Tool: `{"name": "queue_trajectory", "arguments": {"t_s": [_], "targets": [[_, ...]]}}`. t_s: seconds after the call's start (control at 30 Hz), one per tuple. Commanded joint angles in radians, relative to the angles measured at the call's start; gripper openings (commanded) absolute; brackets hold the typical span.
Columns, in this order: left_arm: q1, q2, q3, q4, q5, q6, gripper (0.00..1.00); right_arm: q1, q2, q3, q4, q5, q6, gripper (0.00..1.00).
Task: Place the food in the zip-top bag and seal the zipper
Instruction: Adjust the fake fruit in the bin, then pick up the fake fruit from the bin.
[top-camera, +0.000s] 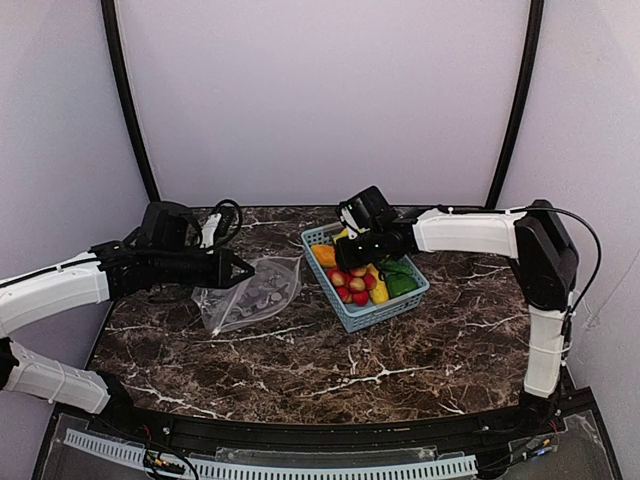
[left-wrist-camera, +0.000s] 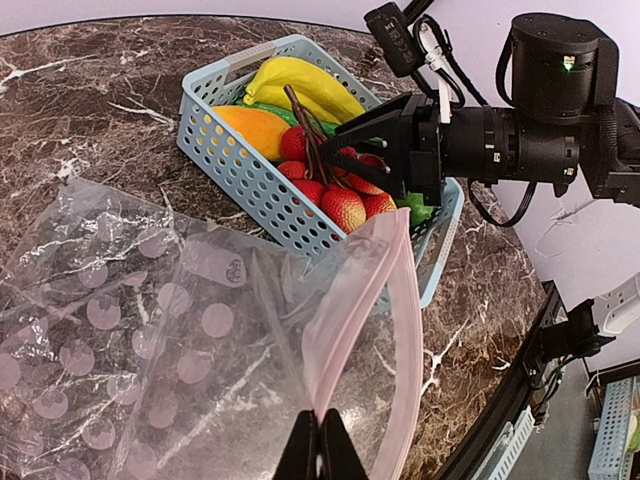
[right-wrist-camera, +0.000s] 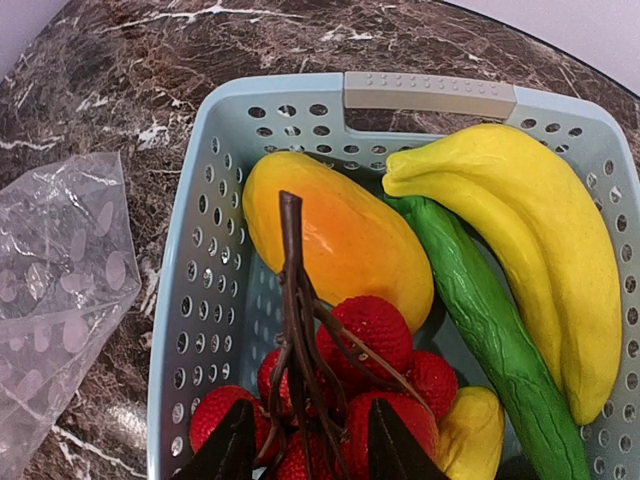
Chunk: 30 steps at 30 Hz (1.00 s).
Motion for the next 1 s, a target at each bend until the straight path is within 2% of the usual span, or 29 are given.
{"name": "queue_trajectory", "arguments": {"t_s": [0.0, 0.17, 0.37, 0.53, 0.6, 0.73, 0.8, 0.97], "targets": [[0.006, -0.035, -0.023, 0.005, -0.001, -0.011, 0.01, 0.001, 0.027, 0.064, -0.025, -0.019, -0.032, 0.41], [0.006, -0.042, -0.03, 0.007, 0.0, -0.017, 0.01, -0.004, 0.072, 0.134, -0.061, -0.015, -0.062, 0.48], [0.007, -0.052, -0.036, 0.003, -0.002, -0.021, 0.01, -0.01, 0.146, 0.221, -0.108, 0.009, -0.09, 0.48], [0.006, -0.057, -0.033, -0.005, -0.006, -0.018, 0.01, -0.009, 0.192, 0.271, -0.128, 0.033, -0.115, 0.44], [0.007, -0.057, -0.031, -0.007, -0.006, -0.016, 0.01, -0.011, 0.206, 0.286, -0.134, 0.051, -0.118, 0.39], [0.007, -0.054, -0.028, -0.008, -0.008, -0.017, 0.01, -0.012, 0.206, 0.297, -0.141, 0.077, -0.11, 0.13], [0.006, -0.052, -0.028, -0.007, -0.006, -0.018, 0.01, -0.011, 0.194, 0.291, -0.141, 0.085, -0.105, 0.03], [0.006, -0.044, -0.026, -0.006, -0.006, -0.016, 0.01, -0.011, 0.124, 0.232, -0.125, 0.102, -0.082, 0.0]]}}
